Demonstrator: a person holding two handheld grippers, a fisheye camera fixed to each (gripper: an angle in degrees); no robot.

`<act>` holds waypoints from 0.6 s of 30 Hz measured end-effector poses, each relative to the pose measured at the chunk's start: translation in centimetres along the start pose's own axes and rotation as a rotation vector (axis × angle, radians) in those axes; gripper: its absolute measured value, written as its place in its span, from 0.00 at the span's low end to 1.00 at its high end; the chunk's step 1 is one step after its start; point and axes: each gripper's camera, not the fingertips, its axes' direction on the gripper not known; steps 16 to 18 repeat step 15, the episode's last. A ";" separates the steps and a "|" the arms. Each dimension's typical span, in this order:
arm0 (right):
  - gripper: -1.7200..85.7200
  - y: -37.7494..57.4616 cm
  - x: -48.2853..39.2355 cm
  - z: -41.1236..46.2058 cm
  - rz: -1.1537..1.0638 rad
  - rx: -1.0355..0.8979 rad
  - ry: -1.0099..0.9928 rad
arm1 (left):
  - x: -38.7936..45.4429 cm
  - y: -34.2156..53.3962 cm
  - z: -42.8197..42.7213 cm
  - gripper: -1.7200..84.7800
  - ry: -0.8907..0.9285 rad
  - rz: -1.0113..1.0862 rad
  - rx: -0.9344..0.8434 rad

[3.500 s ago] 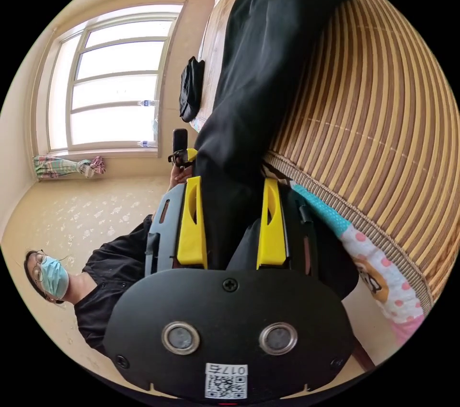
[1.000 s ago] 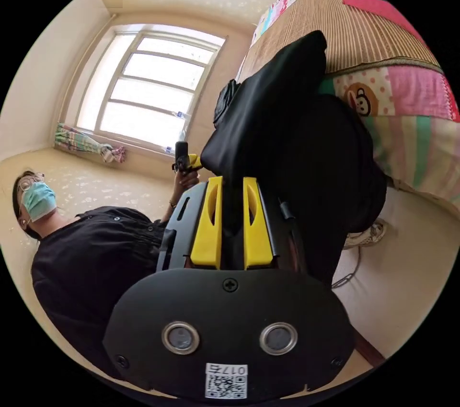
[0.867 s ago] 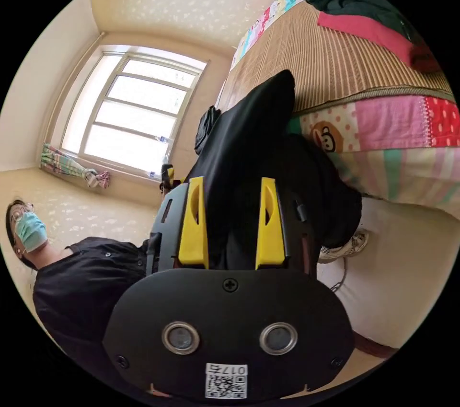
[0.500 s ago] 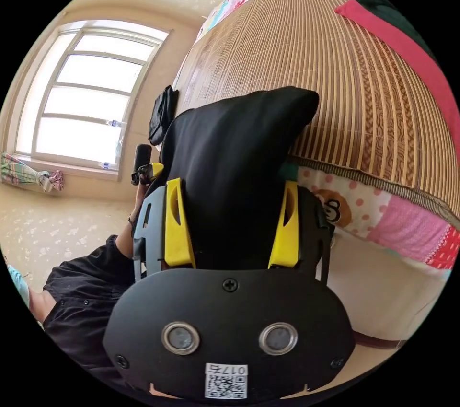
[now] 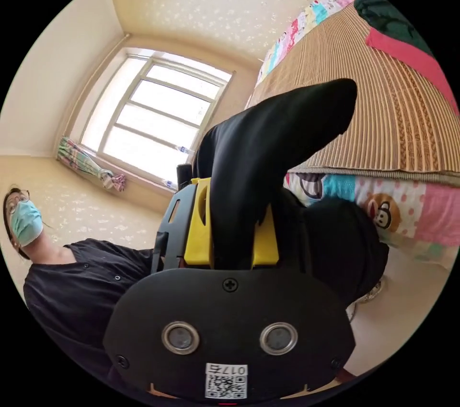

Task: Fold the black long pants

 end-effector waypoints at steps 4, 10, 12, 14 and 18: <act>0.14 -1.4 -6.8 -7.4 -0.183 0.067 0.077 | 6.5 -3.1 2.8 0.16 0.009 0.138 -0.030; 0.15 -10.1 -16.4 -17.9 -0.292 0.007 0.495 | 13.4 -12.6 12.3 0.17 0.168 0.273 -0.153; 0.15 -14.4 -17.3 -19.9 -0.275 -0.049 0.625 | 14.3 -17.5 17.3 0.17 0.190 0.259 -0.233; 0.17 -18.6 -16.4 -21.1 -0.223 -0.071 0.824 | 14.8 -20.8 21.6 0.18 0.111 0.297 -0.285; 0.17 -20.9 -14.9 -21.7 -0.167 -0.060 0.950 | 14.1 -22.4 24.5 0.19 0.035 0.286 -0.324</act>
